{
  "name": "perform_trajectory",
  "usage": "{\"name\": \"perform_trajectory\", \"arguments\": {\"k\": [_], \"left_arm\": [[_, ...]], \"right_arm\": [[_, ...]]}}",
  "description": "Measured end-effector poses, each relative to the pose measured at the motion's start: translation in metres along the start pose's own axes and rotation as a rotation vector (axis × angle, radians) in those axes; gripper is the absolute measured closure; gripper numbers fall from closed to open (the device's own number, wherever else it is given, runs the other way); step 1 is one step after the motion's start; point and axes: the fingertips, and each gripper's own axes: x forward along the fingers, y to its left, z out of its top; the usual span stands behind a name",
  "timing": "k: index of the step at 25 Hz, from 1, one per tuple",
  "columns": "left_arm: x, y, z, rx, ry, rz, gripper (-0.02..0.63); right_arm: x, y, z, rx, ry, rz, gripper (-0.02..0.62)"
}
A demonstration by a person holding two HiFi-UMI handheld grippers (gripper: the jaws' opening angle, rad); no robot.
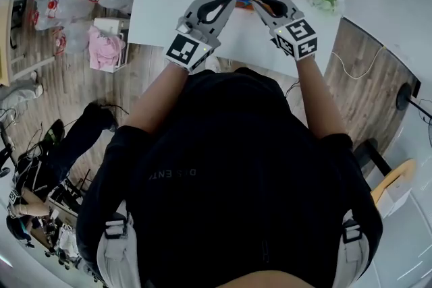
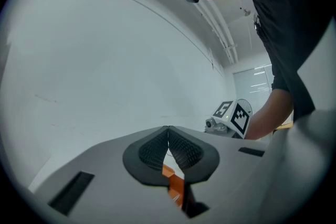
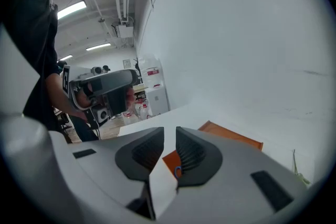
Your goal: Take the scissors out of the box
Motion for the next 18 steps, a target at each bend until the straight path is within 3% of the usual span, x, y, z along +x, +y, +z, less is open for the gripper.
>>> {"name": "perform_trajectory", "arguments": {"k": [4,9,18], "left_arm": [[0.002,0.017,-0.004,-0.021,0.011,0.028,0.586],[0.007,0.019,-0.005,0.026,0.016,0.016,0.586],[0.017,0.031,-0.014,-0.008,0.025,0.063,0.586]], "right_arm": [[0.023,-0.013,-0.020,-0.056,0.102,0.019,0.508],[0.042,-0.018,-0.043,-0.139,0.242,0.062,0.495],[0.075,-0.029,-0.094,-0.288,0.502,0.144,0.474]]}}
